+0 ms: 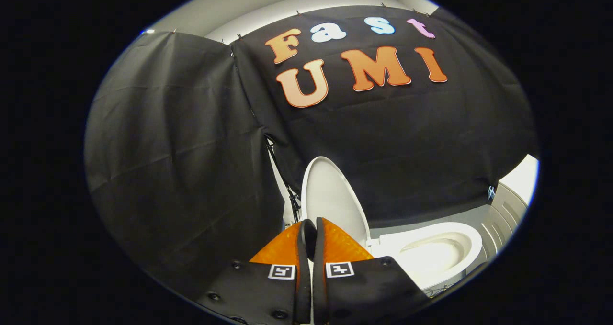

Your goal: Open the toilet lid.

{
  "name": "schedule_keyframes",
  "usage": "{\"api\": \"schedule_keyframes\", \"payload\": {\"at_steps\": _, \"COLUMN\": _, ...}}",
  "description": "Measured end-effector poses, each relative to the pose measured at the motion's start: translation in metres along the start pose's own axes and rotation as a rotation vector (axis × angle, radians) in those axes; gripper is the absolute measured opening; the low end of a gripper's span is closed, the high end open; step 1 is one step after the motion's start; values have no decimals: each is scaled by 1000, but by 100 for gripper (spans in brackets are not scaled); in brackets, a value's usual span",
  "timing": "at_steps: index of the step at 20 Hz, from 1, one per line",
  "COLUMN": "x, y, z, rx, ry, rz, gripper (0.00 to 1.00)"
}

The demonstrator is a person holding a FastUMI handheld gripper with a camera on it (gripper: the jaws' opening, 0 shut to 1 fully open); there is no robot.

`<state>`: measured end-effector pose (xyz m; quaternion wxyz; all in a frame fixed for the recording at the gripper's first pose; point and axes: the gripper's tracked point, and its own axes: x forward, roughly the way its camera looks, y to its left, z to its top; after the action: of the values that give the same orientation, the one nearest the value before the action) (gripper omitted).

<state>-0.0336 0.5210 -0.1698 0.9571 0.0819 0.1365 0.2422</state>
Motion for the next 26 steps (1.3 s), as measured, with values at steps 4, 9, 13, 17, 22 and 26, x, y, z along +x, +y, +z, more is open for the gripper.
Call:
{"api": "schedule_keyframes", "payload": {"at_steps": 4, "x": -8, "y": -15, "z": 10, "rx": -23, "ry": -17, "rz": -44, "gripper": 10}}
{"api": "schedule_keyframes", "payload": {"at_steps": 9, "x": -30, "y": -23, "z": 35, "rx": 97, "ry": -31, "rz": -6, "gripper": 39}}
{"api": "schedule_keyframes", "payload": {"at_steps": 13, "x": -57, "y": -52, "z": 96, "rx": 87, "ry": -136, "rz": -17, "gripper": 70}}
{"api": "schedule_keyframes", "payload": {"at_steps": 17, "x": -80, "y": -94, "z": 121, "rx": 36, "ry": -173, "rz": -63, "gripper": 93}}
{"api": "schedule_keyframes", "payload": {"at_steps": 22, "x": -100, "y": -145, "z": 144, "rx": 5, "ry": -195, "rz": -102, "gripper": 96}}
{"api": "schedule_keyframes", "payload": {"at_steps": 26, "x": -116, "y": -179, "z": 162, "rx": -23, "ry": -211, "rz": -117, "gripper": 97}}
